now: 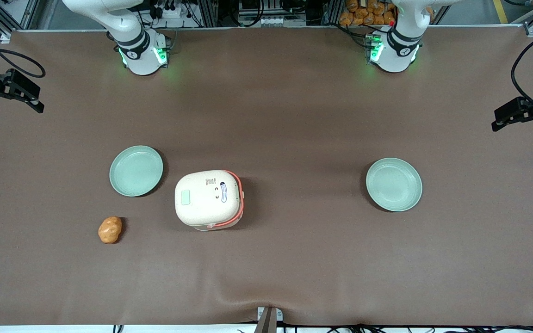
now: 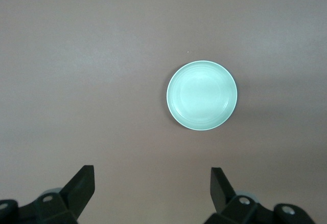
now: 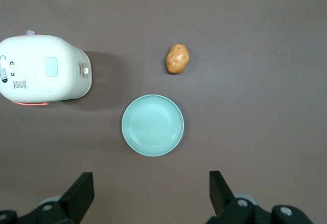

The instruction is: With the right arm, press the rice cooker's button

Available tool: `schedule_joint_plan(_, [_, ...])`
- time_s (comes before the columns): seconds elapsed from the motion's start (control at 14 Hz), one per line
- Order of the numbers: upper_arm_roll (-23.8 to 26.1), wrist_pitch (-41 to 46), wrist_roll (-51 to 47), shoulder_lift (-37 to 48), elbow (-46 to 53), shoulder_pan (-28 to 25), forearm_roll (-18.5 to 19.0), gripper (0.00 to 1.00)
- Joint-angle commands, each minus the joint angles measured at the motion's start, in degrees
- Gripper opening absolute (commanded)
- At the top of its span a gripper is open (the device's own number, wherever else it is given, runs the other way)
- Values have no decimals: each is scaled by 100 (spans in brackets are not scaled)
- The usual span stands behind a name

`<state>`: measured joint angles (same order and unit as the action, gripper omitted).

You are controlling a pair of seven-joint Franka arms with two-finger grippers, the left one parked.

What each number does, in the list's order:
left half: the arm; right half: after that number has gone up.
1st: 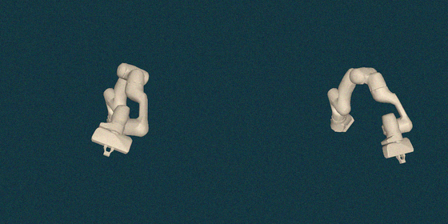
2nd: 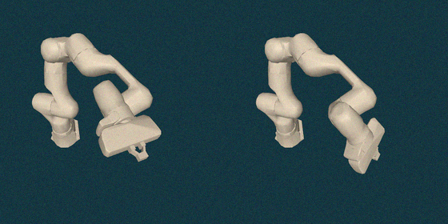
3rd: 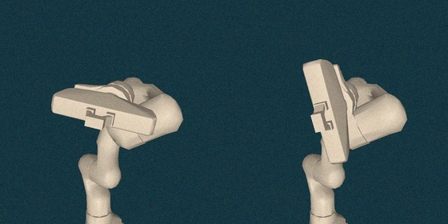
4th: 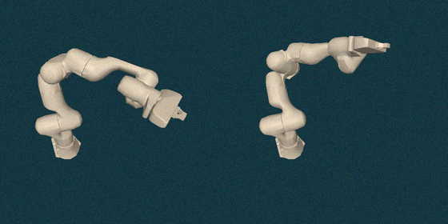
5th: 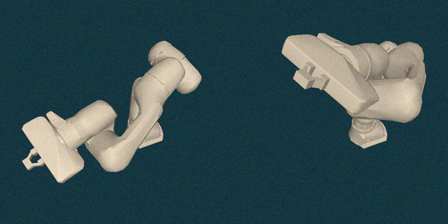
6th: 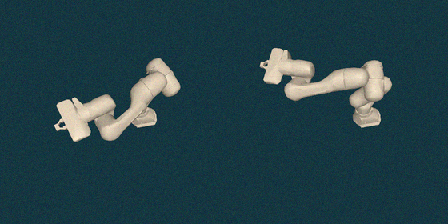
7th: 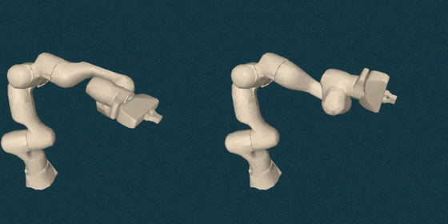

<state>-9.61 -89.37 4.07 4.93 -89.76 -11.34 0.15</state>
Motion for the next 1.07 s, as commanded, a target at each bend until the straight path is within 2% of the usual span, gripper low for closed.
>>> schedule_joint_plan(0.0, [-15,78,77,-36,64,0,-94,100])
schedule_joint_plan(0.29, [-15,17,68,-54,90,-18,-102,100])
schedule_joint_plan(0.5, [-15,-1,24,-133,81,-254,-190,100])
schedule_joint_plan(0.79, [-15,-203,-212,-326,81,-772,-190,100])
schedule_joint_plan(1.0, [-15,-422,-957,-537,81,-1290,-173,100])
